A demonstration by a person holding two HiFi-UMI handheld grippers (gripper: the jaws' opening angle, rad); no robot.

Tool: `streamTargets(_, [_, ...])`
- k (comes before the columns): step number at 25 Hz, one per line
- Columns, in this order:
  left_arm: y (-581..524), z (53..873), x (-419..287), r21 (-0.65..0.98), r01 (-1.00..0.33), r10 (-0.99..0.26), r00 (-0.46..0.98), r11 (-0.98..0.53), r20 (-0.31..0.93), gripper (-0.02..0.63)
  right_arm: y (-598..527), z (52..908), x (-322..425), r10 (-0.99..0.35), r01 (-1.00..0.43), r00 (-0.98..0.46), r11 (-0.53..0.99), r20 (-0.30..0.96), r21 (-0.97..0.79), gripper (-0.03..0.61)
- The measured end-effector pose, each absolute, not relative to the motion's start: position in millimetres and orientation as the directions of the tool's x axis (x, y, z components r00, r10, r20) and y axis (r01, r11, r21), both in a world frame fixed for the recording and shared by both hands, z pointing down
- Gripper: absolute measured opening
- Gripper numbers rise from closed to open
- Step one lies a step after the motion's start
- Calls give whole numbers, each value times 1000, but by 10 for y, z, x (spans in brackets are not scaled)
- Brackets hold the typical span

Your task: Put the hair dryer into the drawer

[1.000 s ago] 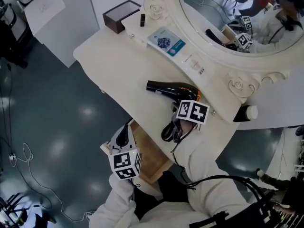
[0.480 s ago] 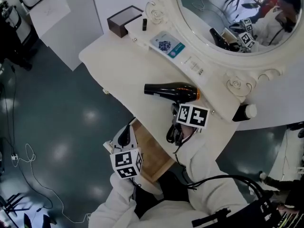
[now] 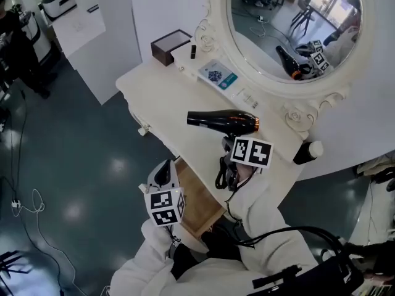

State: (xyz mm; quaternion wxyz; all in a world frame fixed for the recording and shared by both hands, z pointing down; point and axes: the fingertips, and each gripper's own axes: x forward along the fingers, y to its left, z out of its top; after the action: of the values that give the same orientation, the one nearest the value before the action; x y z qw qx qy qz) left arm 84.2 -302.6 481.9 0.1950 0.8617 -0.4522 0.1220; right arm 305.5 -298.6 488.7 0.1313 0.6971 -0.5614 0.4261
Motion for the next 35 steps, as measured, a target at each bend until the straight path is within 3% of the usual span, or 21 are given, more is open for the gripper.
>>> streamTargets(21, [-2748, 3670, 247, 145, -859, -822, 512, -492, 248, -6, -2742, 3538, 2275, -812, -942, -69, -137, 579, -305, 229])
streamTargets(35, [-2585, 3560, -100, 129, -896, -867, 443, -424, 229, -6, -2716, 3486, 1860, -823, -941, -173, -23, 542, -337, 229])
